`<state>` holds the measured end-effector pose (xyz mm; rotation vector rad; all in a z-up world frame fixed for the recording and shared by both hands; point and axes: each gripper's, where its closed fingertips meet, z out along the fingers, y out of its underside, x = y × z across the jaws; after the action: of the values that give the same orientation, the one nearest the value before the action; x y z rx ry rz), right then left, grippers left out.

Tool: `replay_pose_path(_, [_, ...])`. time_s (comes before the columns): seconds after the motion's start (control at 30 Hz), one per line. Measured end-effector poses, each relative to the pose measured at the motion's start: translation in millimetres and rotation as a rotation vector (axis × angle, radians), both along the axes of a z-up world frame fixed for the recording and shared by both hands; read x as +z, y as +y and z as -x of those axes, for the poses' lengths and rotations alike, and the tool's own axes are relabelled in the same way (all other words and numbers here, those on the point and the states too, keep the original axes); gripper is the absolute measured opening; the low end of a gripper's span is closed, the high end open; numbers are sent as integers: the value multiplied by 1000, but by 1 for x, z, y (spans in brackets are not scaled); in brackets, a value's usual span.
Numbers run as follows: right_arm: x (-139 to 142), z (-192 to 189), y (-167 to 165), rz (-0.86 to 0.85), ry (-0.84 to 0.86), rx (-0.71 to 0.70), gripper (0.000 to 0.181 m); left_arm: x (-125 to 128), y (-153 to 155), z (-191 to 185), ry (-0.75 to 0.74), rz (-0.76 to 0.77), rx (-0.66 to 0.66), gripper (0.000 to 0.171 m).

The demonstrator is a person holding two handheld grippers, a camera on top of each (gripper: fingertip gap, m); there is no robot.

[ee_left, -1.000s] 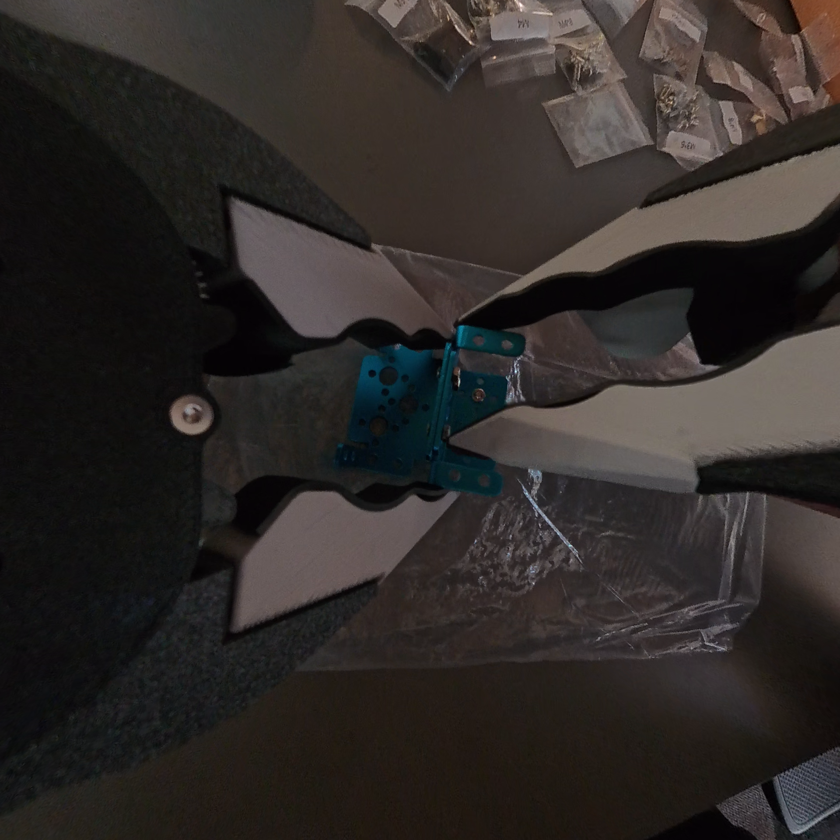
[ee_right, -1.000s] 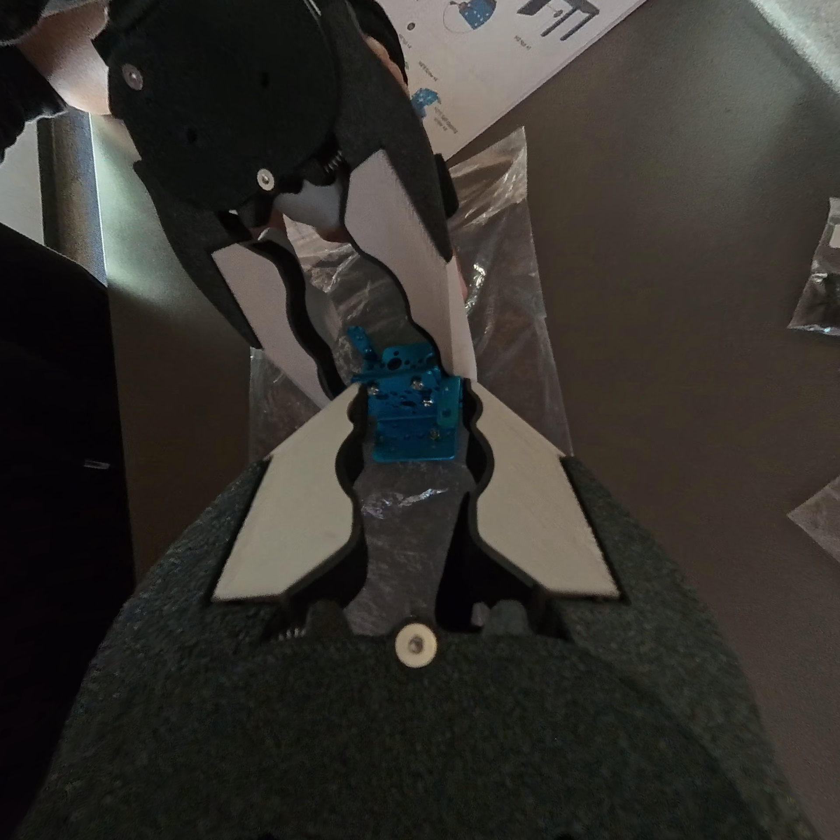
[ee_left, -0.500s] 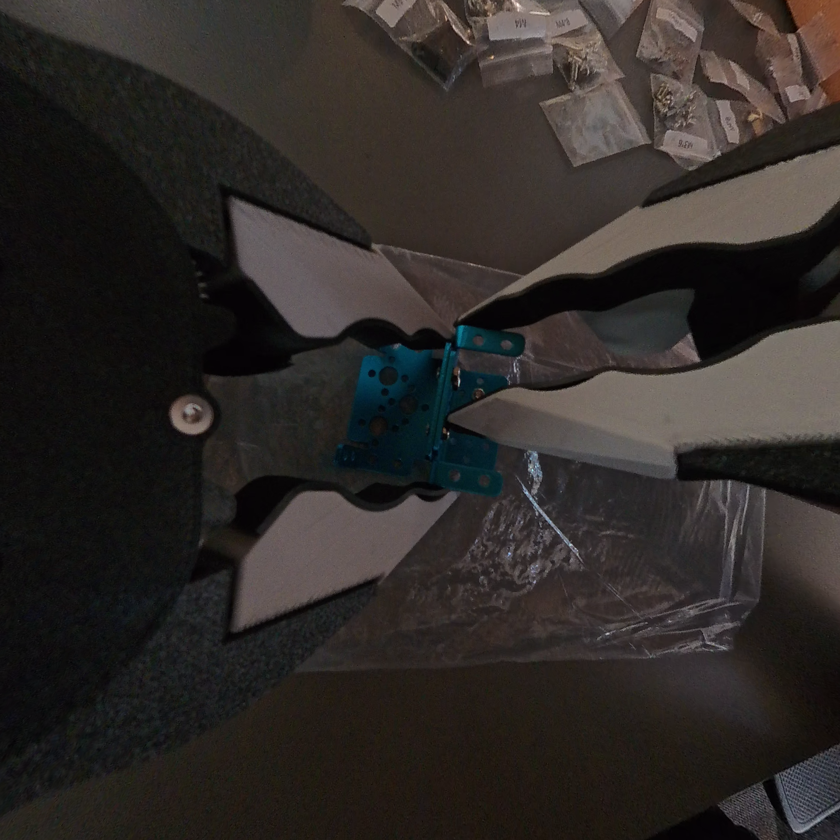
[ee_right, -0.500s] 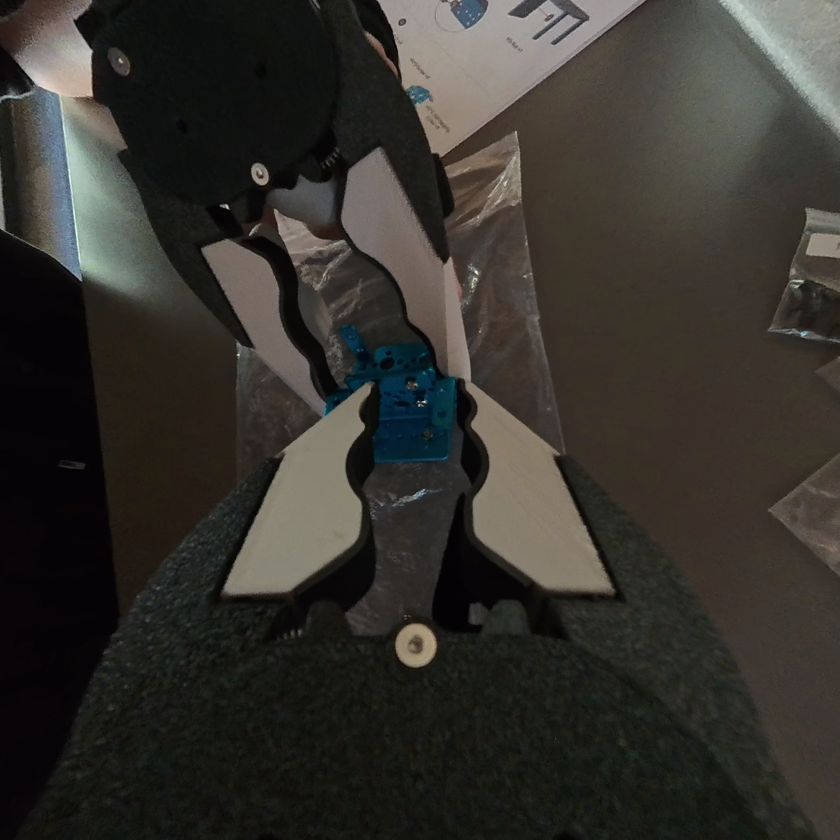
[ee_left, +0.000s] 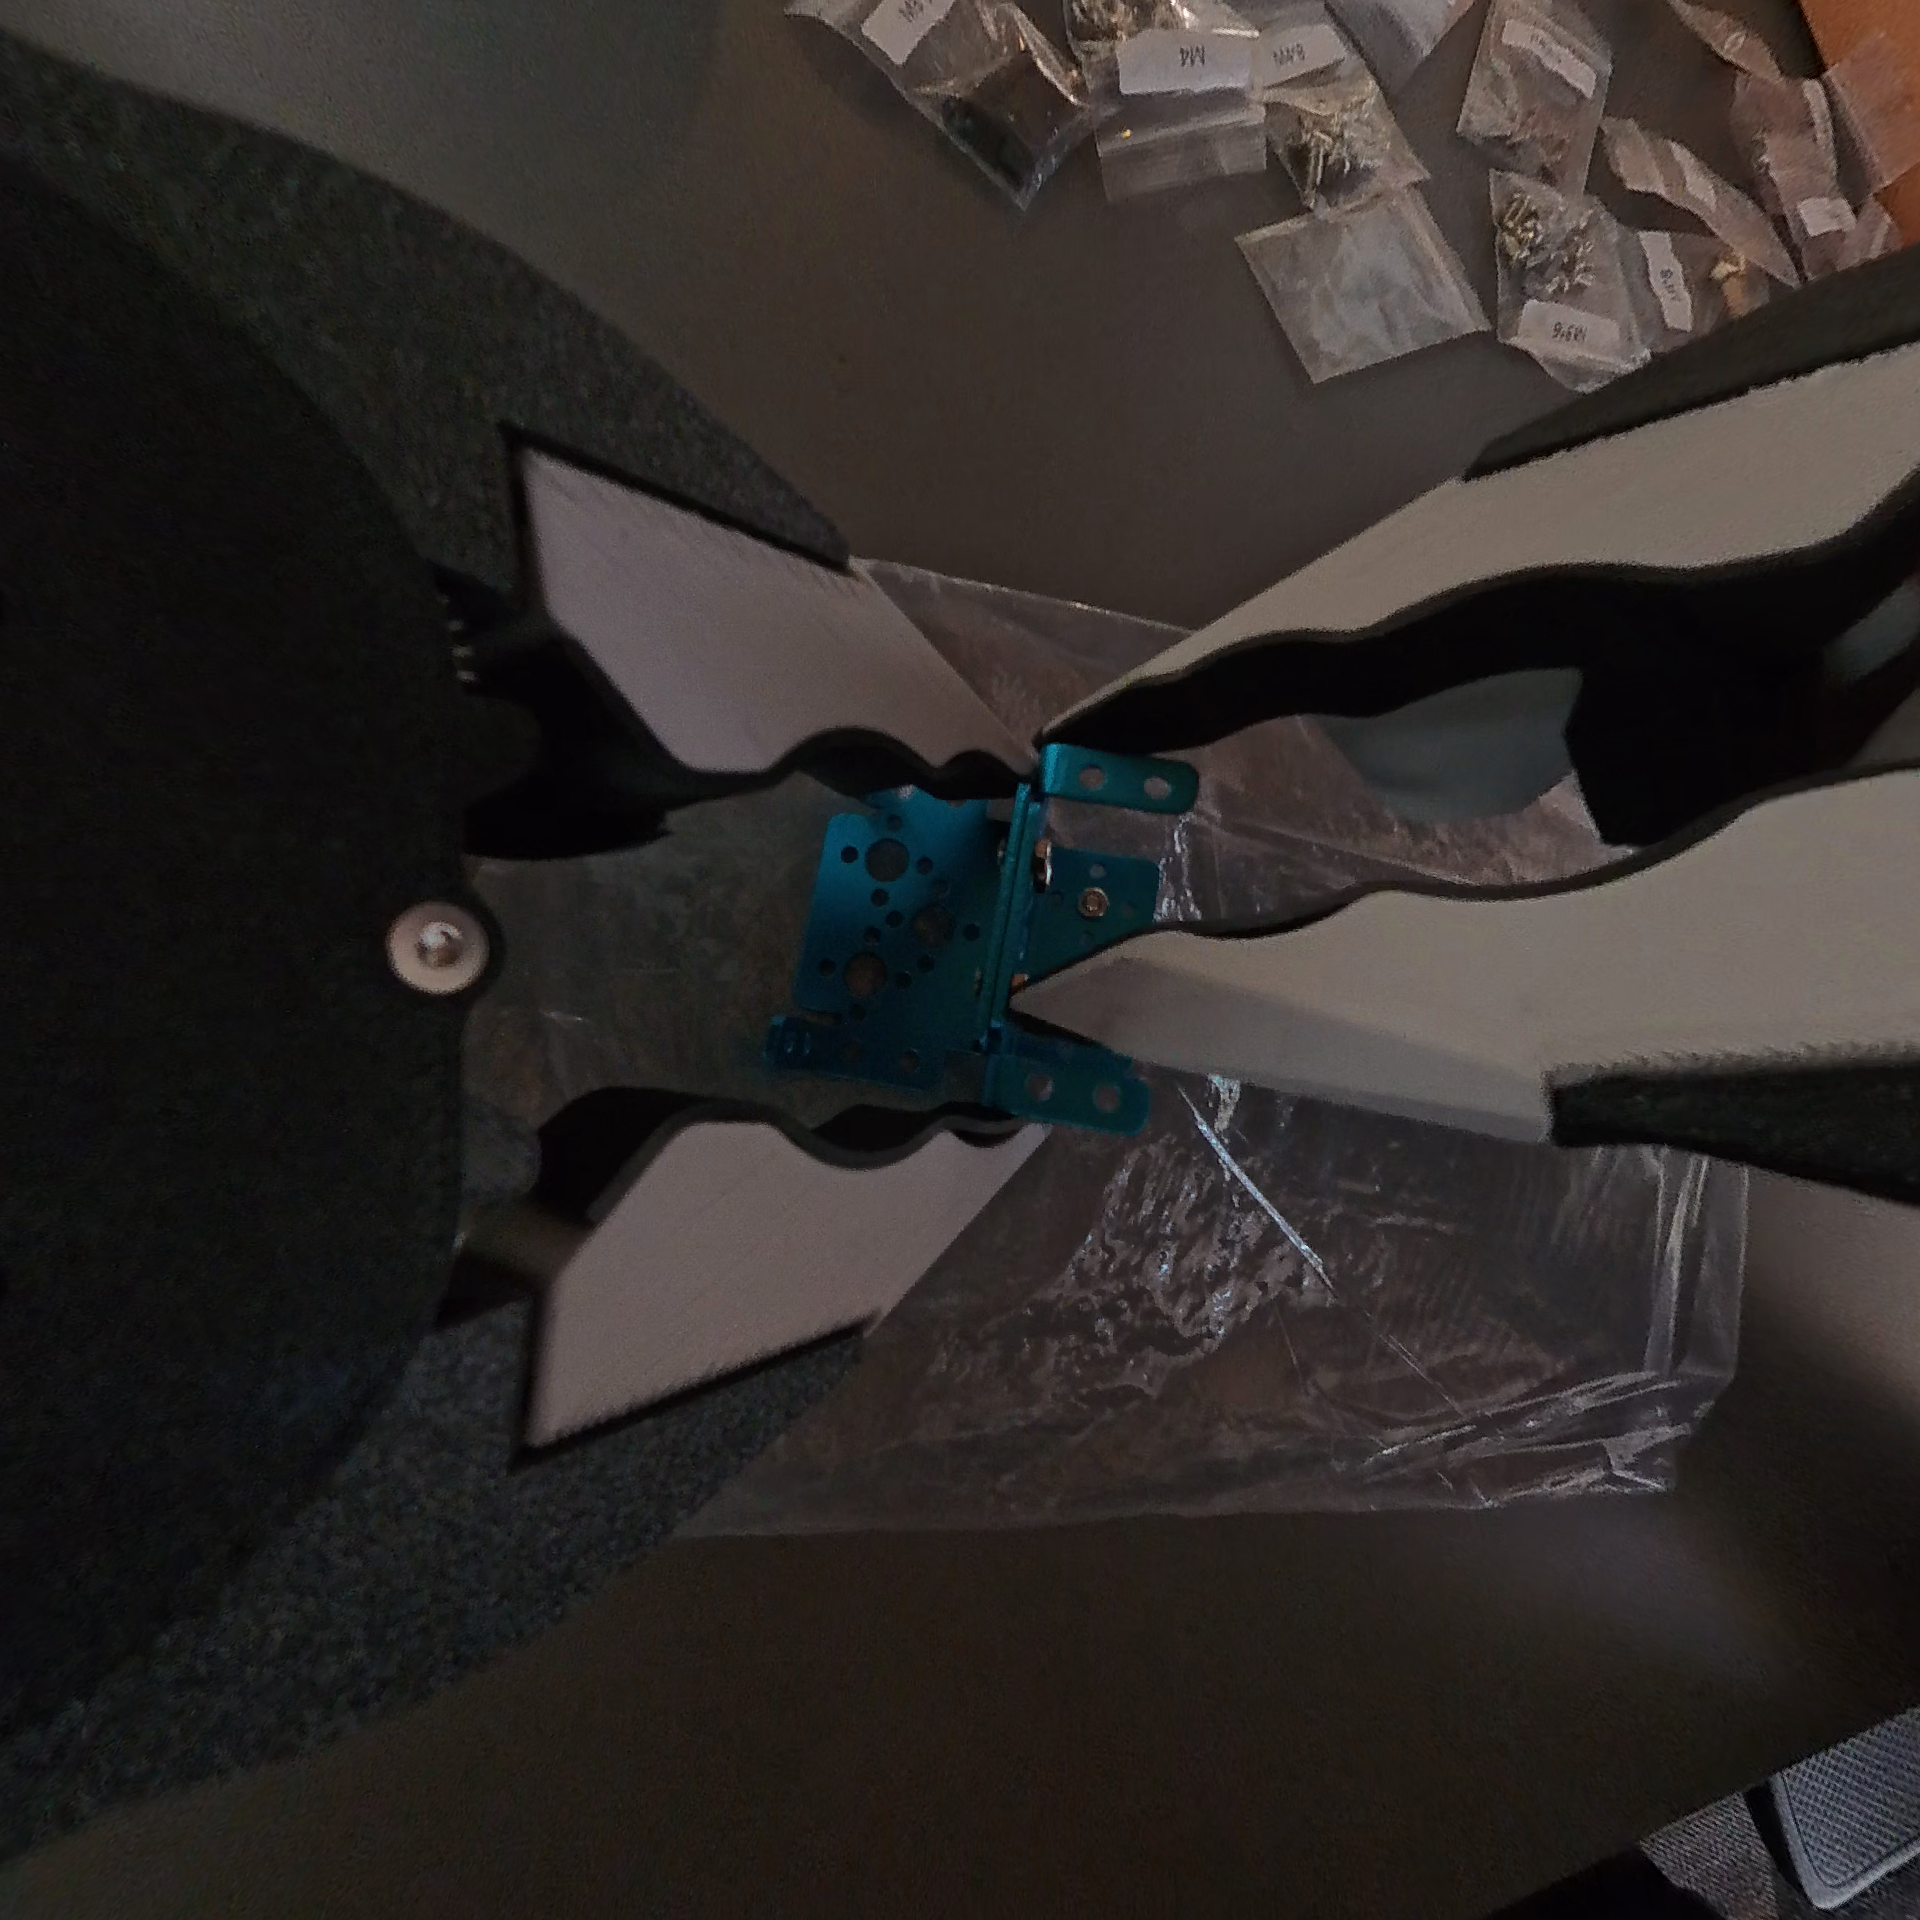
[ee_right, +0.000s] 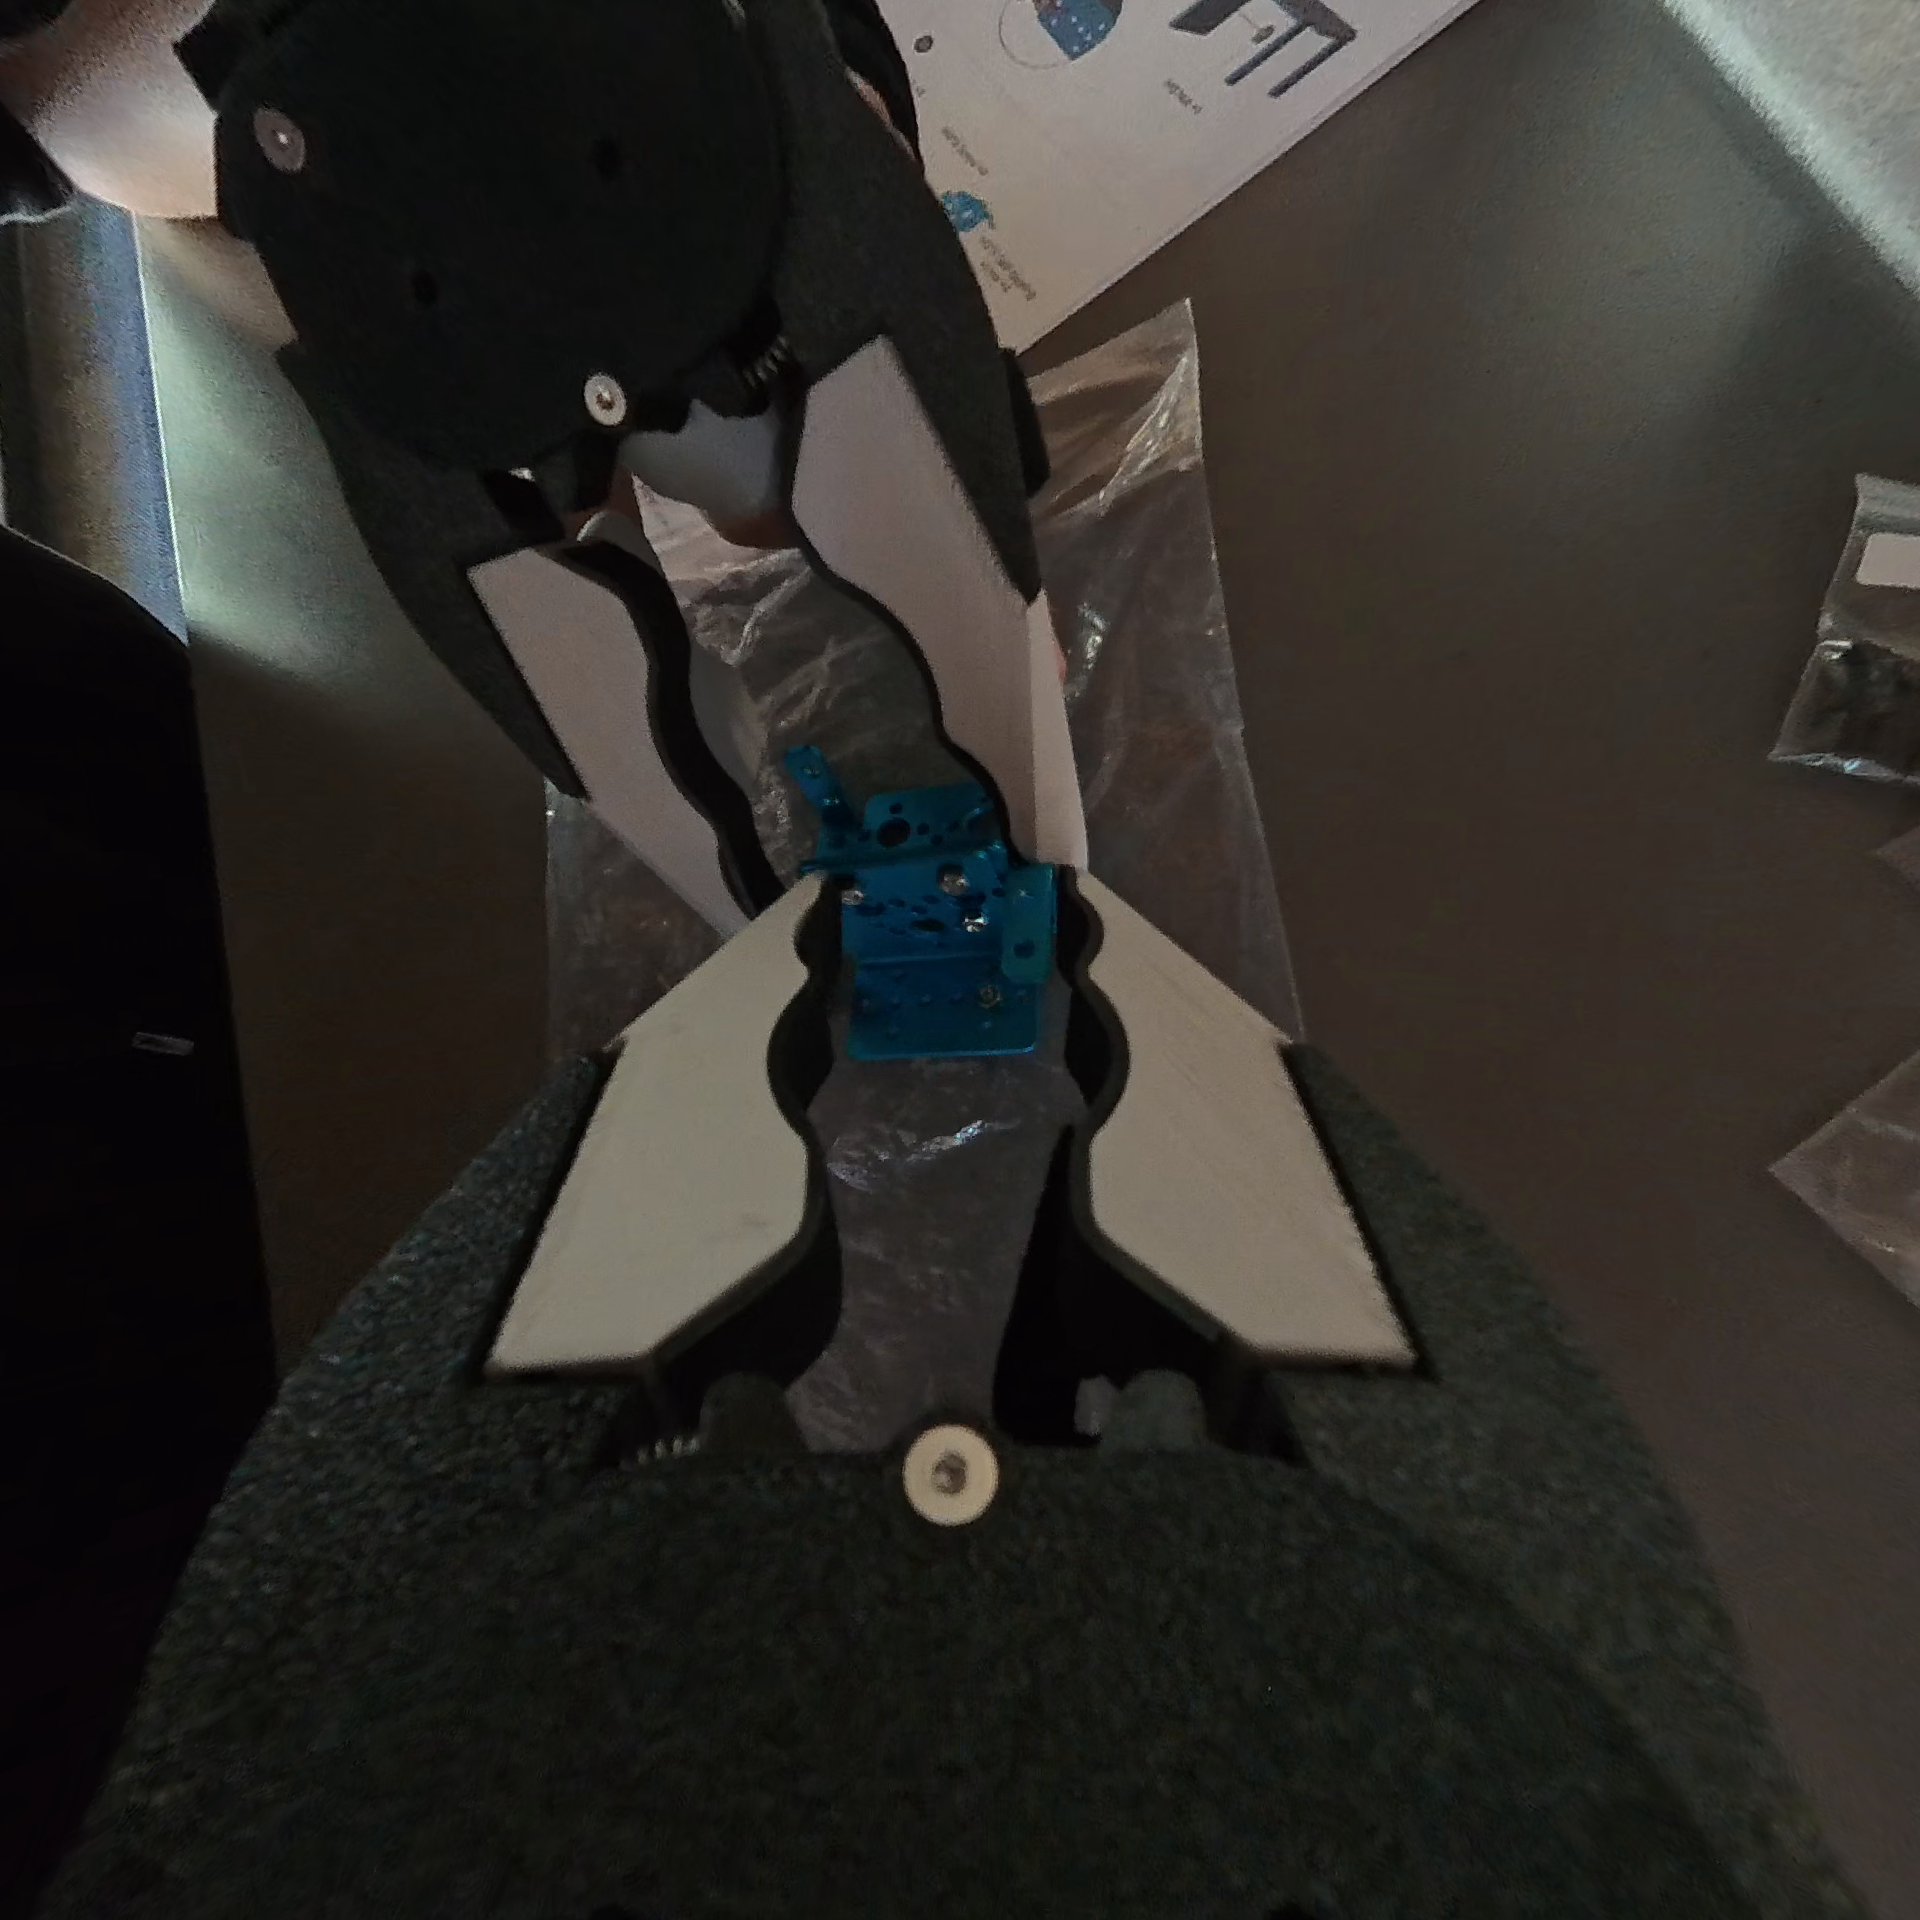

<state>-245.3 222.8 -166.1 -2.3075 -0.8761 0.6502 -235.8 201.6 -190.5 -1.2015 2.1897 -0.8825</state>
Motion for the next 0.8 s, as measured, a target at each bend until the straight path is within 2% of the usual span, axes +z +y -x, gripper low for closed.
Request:
replay_pose_path(0.1, [1, 0, 0, 27, 35, -9, 38, 0, 0, 0, -1, -1, 0, 60])
replay_pose_path(0.17, [0, -5, 3, 8, 17, -23, 26, 0, -1, 0, -5, -5, -3, 60])
replay_pose_path(0.63, [4, 2, -3, 81, 100, -3, 47, 0, -1, 0, 0, -1, -2, 60])
replay_pose_path(0.8, [0, 1, -2, 8, 17, -3, 45, 0, -1, 0, 1, 0, -2, 60])
